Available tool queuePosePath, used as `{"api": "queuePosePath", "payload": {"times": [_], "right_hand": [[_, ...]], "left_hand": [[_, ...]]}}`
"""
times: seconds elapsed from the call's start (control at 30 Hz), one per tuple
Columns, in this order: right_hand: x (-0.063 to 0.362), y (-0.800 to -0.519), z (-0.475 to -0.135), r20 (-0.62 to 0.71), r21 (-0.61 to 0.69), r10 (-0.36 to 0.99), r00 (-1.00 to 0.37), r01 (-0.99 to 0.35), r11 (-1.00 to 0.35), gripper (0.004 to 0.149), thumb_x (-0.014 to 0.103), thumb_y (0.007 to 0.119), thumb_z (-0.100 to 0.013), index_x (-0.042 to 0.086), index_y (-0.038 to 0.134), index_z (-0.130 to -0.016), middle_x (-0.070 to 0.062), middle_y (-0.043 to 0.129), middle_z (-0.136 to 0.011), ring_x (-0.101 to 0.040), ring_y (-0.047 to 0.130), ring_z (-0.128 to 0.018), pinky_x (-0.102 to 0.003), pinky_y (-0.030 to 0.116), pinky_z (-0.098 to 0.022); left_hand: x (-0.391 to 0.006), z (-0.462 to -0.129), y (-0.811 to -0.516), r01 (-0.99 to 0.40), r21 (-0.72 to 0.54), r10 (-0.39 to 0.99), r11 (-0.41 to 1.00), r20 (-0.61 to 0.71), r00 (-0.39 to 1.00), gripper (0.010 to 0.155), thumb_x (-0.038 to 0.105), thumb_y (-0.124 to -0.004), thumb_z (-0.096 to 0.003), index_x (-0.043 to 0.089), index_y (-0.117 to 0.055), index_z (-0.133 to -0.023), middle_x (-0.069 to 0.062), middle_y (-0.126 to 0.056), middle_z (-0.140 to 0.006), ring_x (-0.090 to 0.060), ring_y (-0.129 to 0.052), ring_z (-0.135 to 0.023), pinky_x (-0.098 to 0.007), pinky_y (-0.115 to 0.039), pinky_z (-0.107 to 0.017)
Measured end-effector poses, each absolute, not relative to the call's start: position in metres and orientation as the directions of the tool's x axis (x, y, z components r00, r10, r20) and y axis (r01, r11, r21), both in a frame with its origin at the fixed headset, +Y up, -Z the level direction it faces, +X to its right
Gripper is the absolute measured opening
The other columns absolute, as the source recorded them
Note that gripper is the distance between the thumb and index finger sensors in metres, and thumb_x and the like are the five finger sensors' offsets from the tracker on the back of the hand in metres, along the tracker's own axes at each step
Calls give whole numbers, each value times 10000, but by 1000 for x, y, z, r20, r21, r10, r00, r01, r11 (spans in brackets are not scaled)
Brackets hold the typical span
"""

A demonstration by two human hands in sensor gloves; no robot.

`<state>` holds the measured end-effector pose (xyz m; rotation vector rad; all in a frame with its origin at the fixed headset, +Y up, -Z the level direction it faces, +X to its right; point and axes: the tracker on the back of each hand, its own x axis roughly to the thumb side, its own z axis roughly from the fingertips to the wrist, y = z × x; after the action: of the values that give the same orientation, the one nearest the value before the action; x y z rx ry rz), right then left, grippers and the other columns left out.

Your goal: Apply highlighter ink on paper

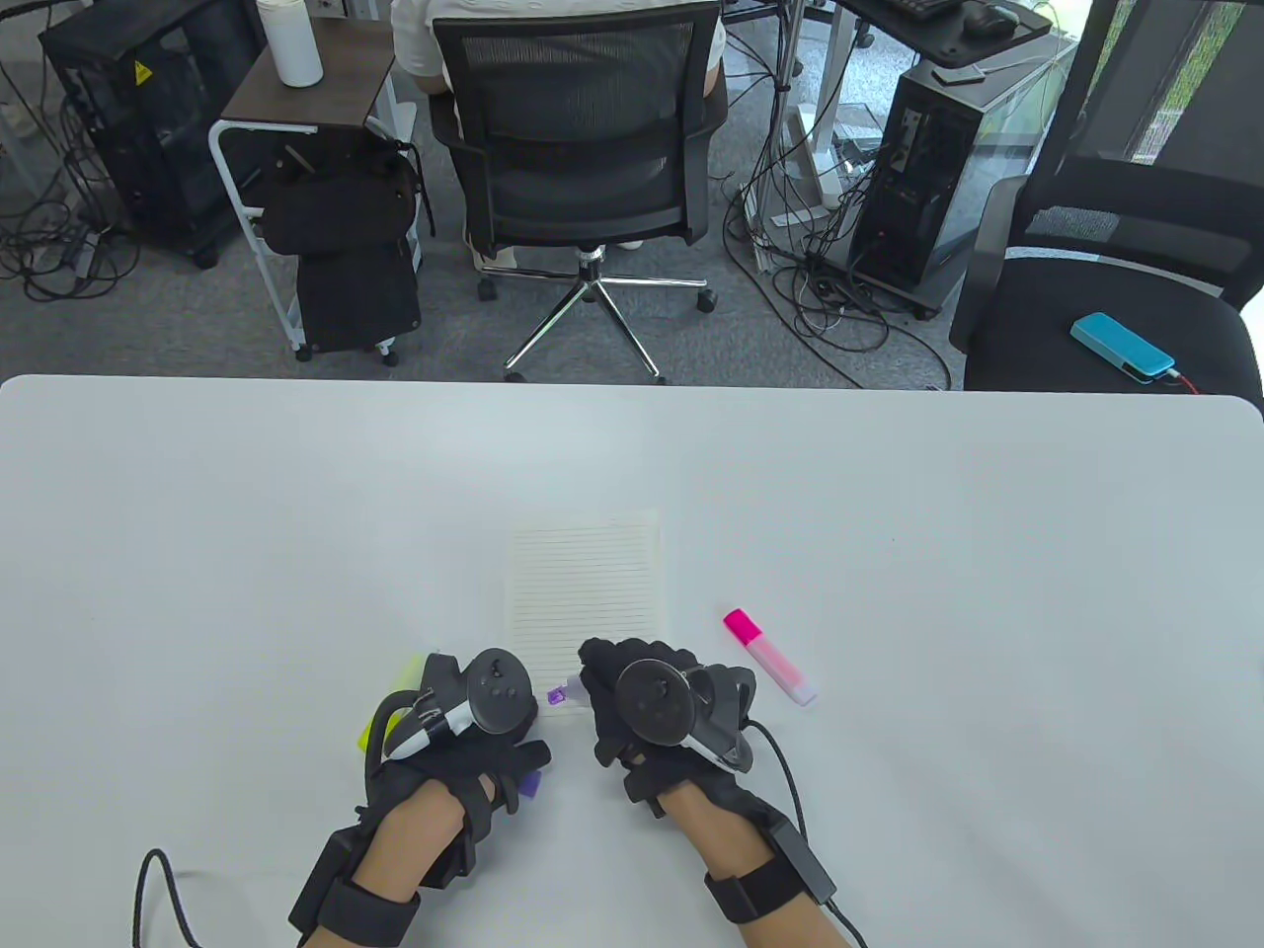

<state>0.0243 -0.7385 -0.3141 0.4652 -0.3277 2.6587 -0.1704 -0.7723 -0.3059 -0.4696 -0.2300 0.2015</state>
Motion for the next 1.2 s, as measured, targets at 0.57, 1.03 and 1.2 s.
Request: {"api": "queuePosePath", "payload": {"times": [0.57, 1.03, 1.2], "right_hand": [[26, -735, -313, 368, -125, 382, -848, -452, -883, 311, 318, 887, -448, 214, 963, -732, -169, 1009, -524, -303, 998, -320, -522, 836, -346], [24, -736, -312, 365, -157, 396, -842, -475, -866, 320, 324, 877, -462, 224, 945, -758, -163, 1000, -552, -301, 997, -341, -519, 835, -355], [26, -733, -312, 356, -120, 402, -844, -468, -876, 313, 321, 891, -454, 209, 960, -737, -166, 1011, -523, -298, 1001, -317, -519, 841, -341]], "left_hand": [[-170, -306, -772, -139, -468, 245, 872, 171, 954, 661, 552, -710, -448, 246, -637, -1029, 0, -465, -1151, -455, -476, -1047, -660, -398, -713], [-171, -306, -772, -139, -469, 244, 872, 171, 954, 660, 551, -712, -448, 247, -637, -1029, 1, -463, -1151, -455, -475, -1047, -661, -398, -713], [-171, -306, -772, -141, -470, 246, 871, 171, 954, 660, 551, -712, -447, 247, -638, -1028, 1, -464, -1151, -455, -475, -1048, -660, -399, -713]]}}
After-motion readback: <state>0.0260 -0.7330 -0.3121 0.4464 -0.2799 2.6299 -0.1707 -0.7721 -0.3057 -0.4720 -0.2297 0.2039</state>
